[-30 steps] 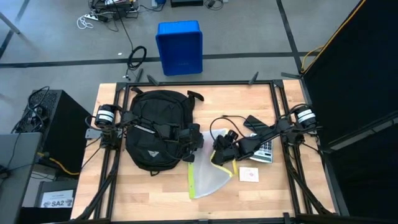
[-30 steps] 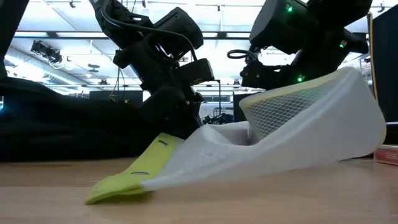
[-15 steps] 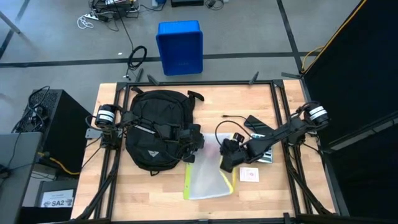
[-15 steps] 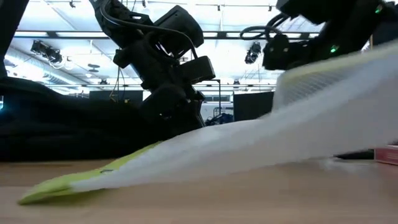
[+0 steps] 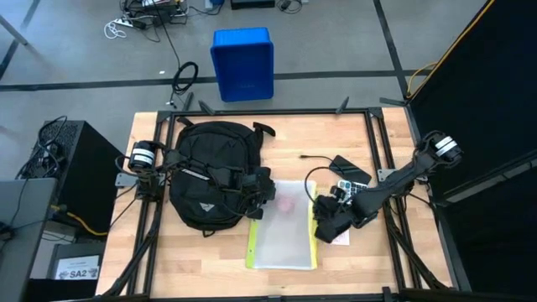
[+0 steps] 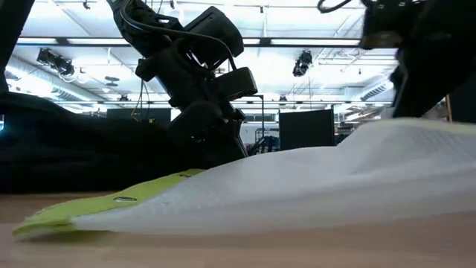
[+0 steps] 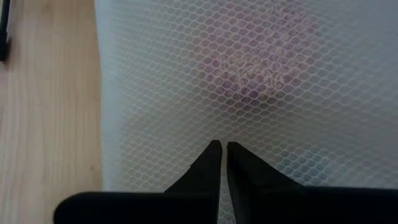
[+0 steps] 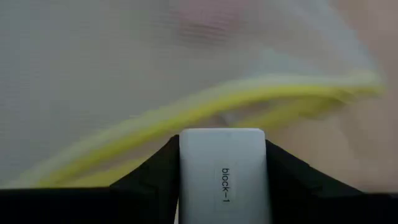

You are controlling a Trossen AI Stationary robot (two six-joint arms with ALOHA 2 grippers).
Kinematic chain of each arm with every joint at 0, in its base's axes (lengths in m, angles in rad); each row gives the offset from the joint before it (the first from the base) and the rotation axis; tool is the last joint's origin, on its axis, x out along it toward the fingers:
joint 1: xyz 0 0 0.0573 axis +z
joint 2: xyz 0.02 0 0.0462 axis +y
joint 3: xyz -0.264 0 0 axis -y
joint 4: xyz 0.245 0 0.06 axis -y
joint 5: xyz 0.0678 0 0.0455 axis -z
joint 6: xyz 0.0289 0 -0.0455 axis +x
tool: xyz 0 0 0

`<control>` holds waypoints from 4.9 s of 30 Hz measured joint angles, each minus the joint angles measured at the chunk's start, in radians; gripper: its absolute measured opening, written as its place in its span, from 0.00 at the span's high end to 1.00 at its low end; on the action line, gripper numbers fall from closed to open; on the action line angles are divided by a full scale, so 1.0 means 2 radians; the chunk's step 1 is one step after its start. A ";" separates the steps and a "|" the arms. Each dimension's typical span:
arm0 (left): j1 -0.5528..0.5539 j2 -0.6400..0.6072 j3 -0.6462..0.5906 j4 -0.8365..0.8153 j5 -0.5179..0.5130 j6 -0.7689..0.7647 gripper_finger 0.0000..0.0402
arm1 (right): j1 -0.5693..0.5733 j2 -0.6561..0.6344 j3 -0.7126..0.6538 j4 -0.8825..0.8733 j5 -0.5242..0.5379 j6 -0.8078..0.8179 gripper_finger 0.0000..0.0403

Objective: Unpack backpack
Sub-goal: Remove the white charger adapter from the white zip bag, then remove the red scented candle jar from the white zip bag

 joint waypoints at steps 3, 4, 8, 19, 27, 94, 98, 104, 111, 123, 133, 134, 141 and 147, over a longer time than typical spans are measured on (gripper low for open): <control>0.000 0.000 0.000 0.000 0.000 0.000 1.00 | 0.001 -0.012 0.000 -0.075 0.026 0.046 0.63; 0.000 0.000 0.000 0.000 0.000 -0.001 1.00 | -0.004 -0.013 0.000 -0.097 0.033 0.060 0.63; 0.000 0.000 0.000 -0.001 0.000 -0.001 1.00 | -0.037 -0.009 0.000 -0.139 0.046 0.081 0.63; 0.000 0.000 0.000 -0.002 0.000 -0.002 1.00 | -0.135 0.035 0.000 -0.114 0.005 -0.018 0.60; 0.000 0.000 0.000 -0.007 0.000 -0.002 1.00 | -0.155 0.080 0.000 -0.119 0.011 -0.040 0.58; 0.012 0.060 0.001 0.113 0.038 0.024 1.00 | -0.108 0.164 -0.038 0.332 0.042 -0.209 0.21; 0.012 0.061 0.001 0.117 0.045 0.024 1.00 | -0.115 0.170 -0.040 0.376 0.038 -0.239 0.20; 0.010 0.061 0.001 0.117 0.057 0.025 1.00 | -0.117 0.171 -0.041 0.418 0.025 -0.273 0.23; 0.010 0.060 0.002 0.100 0.058 0.025 1.00 | -0.118 0.170 -0.040 0.400 0.019 -0.276 0.34; 0.010 0.059 0.002 0.068 0.049 0.023 1.00 | -0.066 0.157 -0.039 0.345 0.003 -0.221 0.30; 0.010 0.060 0.002 0.066 0.047 0.023 1.00 | -0.013 0.113 -0.041 0.275 -0.019 -0.174 0.33; 0.010 0.060 0.002 0.066 0.047 0.023 1.00 | -0.007 0.111 -0.041 0.269 -0.018 -0.168 0.32; 0.010 0.060 0.001 0.066 0.045 0.023 1.00 | 0.024 0.110 -0.041 0.264 -0.018 -0.149 0.33; 0.011 0.061 0.001 0.066 0.045 0.023 1.00 | 0.034 0.110 -0.041 0.264 -0.021 -0.139 0.34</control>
